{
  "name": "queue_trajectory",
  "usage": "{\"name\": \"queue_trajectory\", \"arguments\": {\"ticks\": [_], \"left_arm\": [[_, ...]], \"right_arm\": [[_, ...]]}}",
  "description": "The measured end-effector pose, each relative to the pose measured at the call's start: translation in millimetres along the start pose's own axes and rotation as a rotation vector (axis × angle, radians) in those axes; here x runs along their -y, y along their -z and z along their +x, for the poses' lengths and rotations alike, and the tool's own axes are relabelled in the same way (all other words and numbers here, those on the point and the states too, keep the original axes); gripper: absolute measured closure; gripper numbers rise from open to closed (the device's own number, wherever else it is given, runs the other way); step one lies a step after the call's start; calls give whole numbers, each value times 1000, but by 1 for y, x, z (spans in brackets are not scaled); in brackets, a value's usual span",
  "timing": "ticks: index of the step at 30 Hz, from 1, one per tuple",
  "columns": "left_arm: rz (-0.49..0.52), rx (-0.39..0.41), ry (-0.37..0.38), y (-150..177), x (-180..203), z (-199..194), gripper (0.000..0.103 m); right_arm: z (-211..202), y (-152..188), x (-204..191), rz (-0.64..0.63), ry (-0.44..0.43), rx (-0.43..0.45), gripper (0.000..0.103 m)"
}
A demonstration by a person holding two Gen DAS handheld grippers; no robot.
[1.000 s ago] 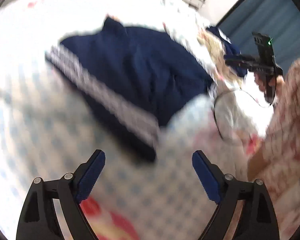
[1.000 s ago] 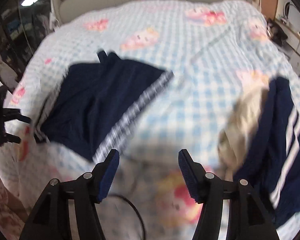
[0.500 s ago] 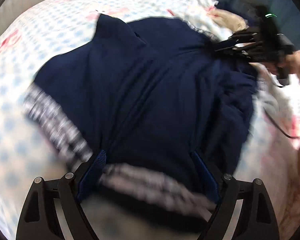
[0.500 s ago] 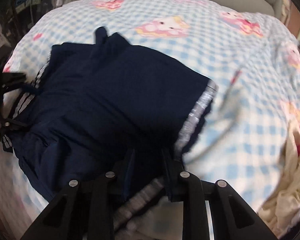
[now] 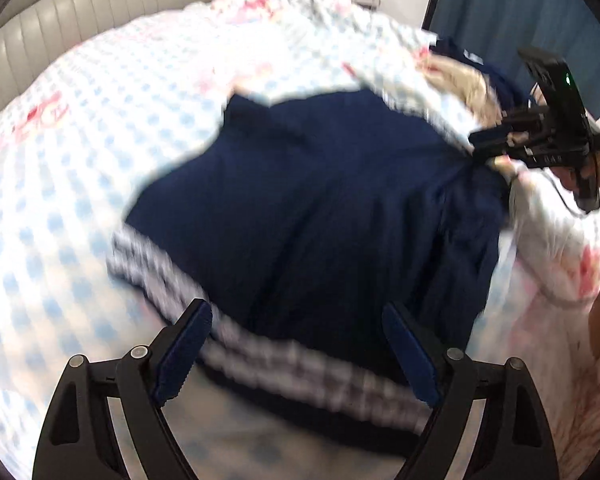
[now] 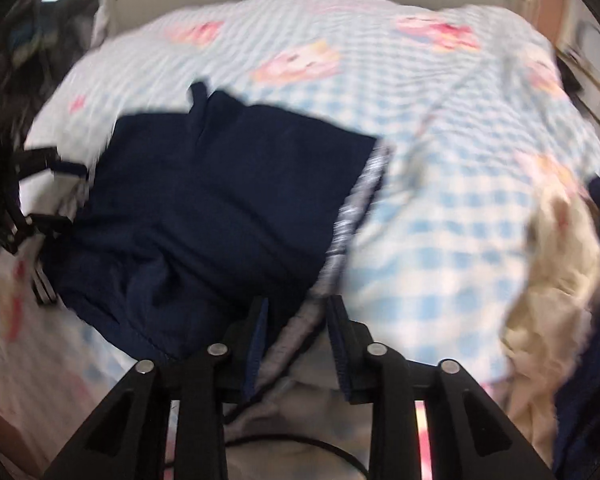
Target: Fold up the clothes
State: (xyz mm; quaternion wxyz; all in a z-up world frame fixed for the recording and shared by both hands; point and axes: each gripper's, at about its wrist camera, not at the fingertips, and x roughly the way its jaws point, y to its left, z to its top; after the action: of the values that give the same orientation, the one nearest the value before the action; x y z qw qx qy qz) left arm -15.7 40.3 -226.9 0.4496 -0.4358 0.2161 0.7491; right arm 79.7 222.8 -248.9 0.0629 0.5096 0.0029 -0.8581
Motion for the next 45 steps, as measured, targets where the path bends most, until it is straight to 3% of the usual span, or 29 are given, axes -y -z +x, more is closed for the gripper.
{"name": "queue_trajectory", "arguments": {"ticks": [1,4,12,14,16,19,26,31,34,38,45], "left_arm": [[10,7,6,-14,1,2,16],[45,19,43,-58,5,13,16],[144,-33,157,-164,32,72,16],[164,-33,168,-166,43,77,16],[186,-29,175,-170,50,85,25],[214,-38,180,-178,60,104,40],[235,-77,227,-193,75,139,41],[282,-108,239,-204,87,155,42],[275,-171,287,-206,92,165,93],[228,-153,282,-207,87,157,96],[188,-84,293,-212,76,128,96]], "right_arm": [[-3,-4,4,26,-7,-1,62],[-2,-17,8,67,-41,-27,61],[11,-18,3,13,-106,-173,61],[15,-17,3,50,-136,-183,66],[17,-16,-1,56,-146,-178,80],[21,-14,-6,54,-146,-177,80],[28,-13,-3,119,-163,-188,78],[29,-20,-18,91,-240,-224,78],[33,-21,-22,91,-267,-245,74],[48,-24,-17,167,-306,-286,74],[46,-39,-23,185,-322,-250,68]]}}
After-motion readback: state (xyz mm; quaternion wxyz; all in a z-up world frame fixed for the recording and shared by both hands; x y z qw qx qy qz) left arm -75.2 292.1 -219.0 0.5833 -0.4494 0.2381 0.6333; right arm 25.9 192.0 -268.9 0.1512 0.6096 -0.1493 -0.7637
